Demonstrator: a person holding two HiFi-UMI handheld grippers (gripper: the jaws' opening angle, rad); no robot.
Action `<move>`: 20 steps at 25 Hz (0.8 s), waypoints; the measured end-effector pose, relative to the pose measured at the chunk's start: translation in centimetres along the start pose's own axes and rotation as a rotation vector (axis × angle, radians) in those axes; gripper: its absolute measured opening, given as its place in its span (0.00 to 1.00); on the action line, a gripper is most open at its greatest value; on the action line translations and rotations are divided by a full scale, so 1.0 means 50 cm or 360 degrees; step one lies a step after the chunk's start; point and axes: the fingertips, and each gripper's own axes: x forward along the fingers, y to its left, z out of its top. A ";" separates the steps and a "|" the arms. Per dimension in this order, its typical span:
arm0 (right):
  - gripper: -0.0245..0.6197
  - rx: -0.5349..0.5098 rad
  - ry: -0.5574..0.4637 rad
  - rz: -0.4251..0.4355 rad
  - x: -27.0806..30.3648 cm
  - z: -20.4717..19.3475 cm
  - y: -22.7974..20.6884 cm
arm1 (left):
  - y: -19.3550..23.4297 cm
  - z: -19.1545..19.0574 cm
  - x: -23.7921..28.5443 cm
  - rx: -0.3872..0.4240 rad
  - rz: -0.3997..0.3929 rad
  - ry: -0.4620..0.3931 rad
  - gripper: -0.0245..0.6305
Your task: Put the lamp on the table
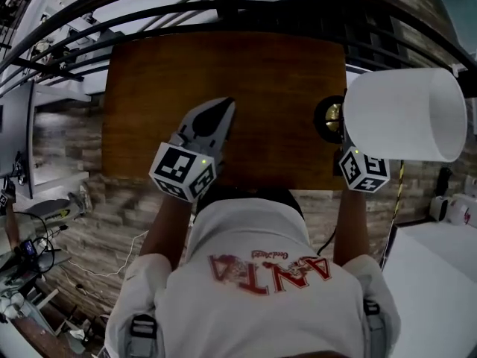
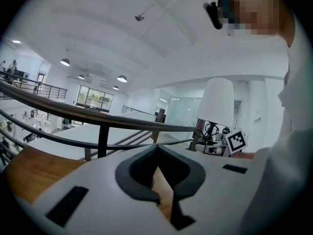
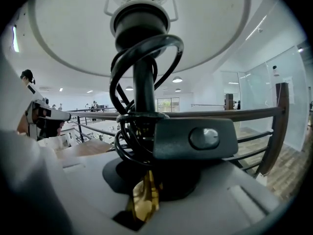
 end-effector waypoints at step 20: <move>0.14 -0.0053 0.0013 0.0143 0.439 -0.096 -0.146 | 0.074 -0.109 0.195 -0.0150 0.0211 0.0122 0.05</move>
